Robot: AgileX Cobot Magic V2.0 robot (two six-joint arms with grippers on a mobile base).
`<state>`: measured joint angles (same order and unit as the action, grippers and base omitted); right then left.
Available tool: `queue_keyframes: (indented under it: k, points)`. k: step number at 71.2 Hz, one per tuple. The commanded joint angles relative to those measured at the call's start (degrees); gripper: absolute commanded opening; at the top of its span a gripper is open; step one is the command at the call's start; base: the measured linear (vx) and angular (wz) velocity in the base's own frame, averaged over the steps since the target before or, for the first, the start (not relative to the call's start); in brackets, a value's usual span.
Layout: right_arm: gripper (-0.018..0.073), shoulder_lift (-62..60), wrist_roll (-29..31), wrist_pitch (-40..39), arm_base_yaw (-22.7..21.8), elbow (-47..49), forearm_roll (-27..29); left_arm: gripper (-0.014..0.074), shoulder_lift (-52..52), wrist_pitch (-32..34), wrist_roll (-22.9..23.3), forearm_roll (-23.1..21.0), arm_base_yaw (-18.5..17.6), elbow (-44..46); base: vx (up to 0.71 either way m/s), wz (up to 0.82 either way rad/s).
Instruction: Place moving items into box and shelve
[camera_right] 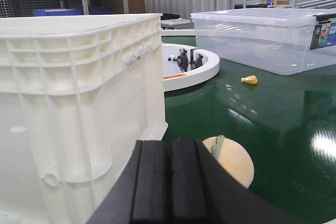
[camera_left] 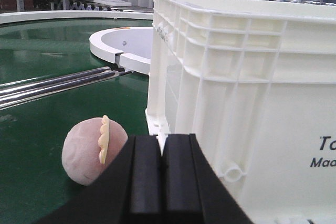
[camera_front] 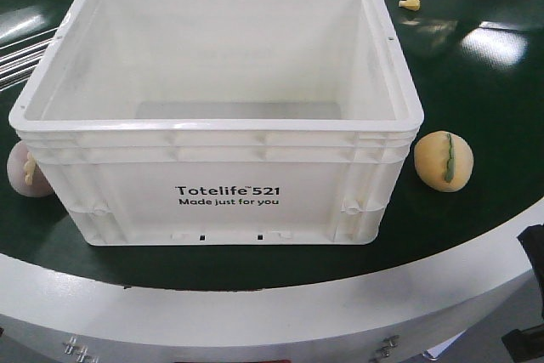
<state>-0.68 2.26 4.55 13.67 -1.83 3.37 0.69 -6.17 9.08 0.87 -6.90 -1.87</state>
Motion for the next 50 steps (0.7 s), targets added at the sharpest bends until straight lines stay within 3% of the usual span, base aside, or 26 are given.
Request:
queue_keyframes:
  k: [1,50]
  points:
    - [-0.0015,-0.4,0.0,-4.9,-0.2,-0.1,-0.5,-0.0027,0.3,5.2,0.1,-0.2,-0.3,-0.6,0.00,0.00]
    - [-0.0015,-0.4,0.0,-4.9,-0.2,-0.1,-0.5,-0.0027,0.3,5.2,0.1,-0.2,-0.3,-0.6,0.00,0.00]
